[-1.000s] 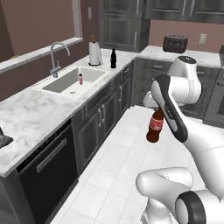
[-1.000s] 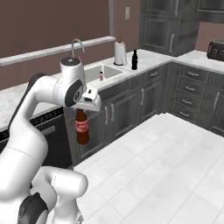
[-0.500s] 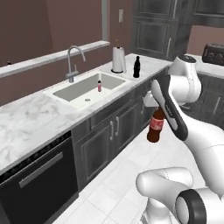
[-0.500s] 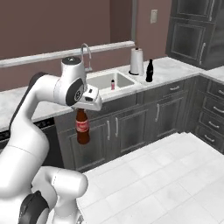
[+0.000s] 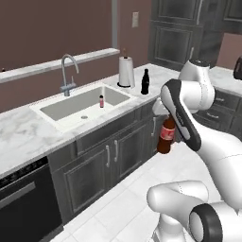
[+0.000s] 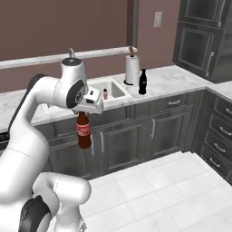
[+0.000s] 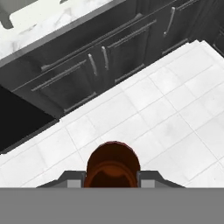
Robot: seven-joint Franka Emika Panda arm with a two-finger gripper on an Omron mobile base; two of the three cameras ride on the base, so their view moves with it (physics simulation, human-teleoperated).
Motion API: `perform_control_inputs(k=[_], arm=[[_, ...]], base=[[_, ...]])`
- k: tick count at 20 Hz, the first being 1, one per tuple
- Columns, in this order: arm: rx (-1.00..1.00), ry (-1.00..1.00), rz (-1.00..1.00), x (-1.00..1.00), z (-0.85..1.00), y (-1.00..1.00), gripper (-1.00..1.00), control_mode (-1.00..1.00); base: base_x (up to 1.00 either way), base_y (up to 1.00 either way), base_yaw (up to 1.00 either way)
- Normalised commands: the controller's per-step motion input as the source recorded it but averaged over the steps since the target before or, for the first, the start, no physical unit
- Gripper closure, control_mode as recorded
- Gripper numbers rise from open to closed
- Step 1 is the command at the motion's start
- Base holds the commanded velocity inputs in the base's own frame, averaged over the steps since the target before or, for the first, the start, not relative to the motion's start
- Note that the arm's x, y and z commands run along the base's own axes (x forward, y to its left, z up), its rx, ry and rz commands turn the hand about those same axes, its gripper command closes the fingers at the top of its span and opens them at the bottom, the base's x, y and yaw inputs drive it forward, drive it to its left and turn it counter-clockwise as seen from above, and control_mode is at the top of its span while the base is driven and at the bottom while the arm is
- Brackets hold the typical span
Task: Place the large bottle from the dining counter next to the other large bottle outside the sink, and place the small bottle from the dining counter next to the other small bottle inside the sink.
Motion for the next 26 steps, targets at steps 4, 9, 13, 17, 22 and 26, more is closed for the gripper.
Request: perform_control_inputs(k=[4,9,13,17,22,26], arm=[[0.0,0.0,0.0,0.0,0.0,0.0,1.0,1.0],[0.0,0.0,0.0,0.0,0.0,0.0,1.0,1.0],[0.0,0.0,0.0,0.0,0.0,0.0,1.0,1.0],[0.0,0.0,0.0,0.0,0.0,0.0,1.0,1.0],[0.0,0.0,0.0,0.0,0.0,0.0,1.0,1.0],[0.0,0.0,0.0,0.0,0.0,0.0,1.0,1.0]], base=[[0.45,-0.98,0.28],[0.8,-0.85,0.37],[0.83,-0.96,0.35],[0.74,-1.0,0.26],[0.54,-0.96,0.18],[0.53,-0.55,0.15]])
